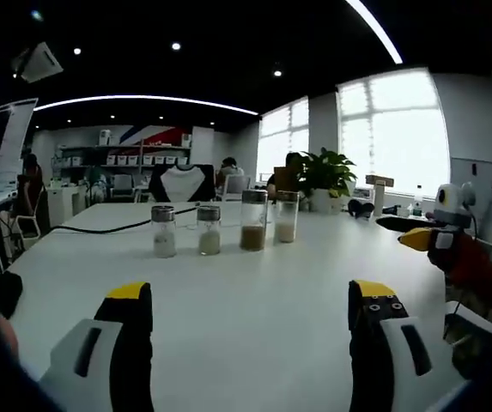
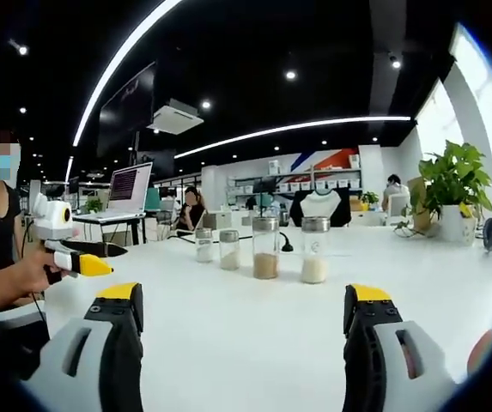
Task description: Rotate the seasoning bottle until the label or dispensing opening points toward the visible target arrow and the bottle remains upright within the marked orientation range
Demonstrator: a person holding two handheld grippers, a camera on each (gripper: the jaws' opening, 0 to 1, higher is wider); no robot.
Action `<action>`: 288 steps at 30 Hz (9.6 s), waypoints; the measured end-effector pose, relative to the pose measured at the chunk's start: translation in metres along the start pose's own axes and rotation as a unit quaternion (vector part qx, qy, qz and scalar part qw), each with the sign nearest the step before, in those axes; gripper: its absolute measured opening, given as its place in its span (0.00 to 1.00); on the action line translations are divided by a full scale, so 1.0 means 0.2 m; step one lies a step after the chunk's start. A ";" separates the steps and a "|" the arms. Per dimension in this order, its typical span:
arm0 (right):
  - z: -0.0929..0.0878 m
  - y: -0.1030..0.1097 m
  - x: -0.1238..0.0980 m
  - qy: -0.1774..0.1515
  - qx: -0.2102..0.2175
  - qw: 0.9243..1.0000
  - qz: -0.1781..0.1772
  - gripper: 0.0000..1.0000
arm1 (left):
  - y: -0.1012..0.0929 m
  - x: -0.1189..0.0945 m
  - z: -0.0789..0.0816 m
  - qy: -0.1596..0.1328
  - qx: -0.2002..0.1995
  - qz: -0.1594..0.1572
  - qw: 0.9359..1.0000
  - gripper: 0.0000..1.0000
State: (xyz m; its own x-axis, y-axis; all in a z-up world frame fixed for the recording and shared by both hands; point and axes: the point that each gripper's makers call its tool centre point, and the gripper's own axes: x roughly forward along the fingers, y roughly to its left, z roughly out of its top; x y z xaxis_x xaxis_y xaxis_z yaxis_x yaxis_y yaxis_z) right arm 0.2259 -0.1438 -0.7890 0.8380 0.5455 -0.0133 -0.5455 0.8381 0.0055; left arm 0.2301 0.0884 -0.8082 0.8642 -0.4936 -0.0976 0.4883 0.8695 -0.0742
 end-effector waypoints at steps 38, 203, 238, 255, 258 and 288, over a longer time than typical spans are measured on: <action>0.01 -0.01 0.04 -0.010 -0.050 0.999 0.013 0.99 | -0.05 -0.04 0.04 -0.041 0.008 -0.017 0.999 1.00; -0.10 0.10 0.15 0.024 0.013 0.997 0.076 1.00 | 0.65 0.90 0.25 -0.047 0.062 0.070 0.995 0.34; -0.05 0.26 0.17 0.001 -0.050 0.993 0.107 0.78 | -0.06 0.54 0.39 -0.084 0.027 -0.181 0.980 0.34; -0.01 0.39 0.17 -0.021 -0.045 0.988 0.147 0.61 | -0.49 0.36 0.32 -0.071 0.013 -0.308 0.949 0.34; -0.01 0.41 0.17 -0.021 -0.041 0.987 0.156 0.57 | -0.53 0.34 0.31 -0.067 0.007 -0.324 0.944 0.34; -0.15 0.49 0.18 0.049 -0.059 0.985 0.154 0.31 | -0.75 0.26 0.14 -0.013 0.024 -0.324 0.946 0.35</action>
State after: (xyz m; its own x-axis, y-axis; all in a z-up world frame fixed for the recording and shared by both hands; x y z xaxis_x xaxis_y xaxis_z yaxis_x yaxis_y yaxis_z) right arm 0.2018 -0.0425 -0.8185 0.6299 0.7664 -0.1262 -0.7766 0.6233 -0.0913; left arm 0.2049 -0.0669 -0.7735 0.3847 -0.9228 -0.0233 0.9204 0.3854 -0.0660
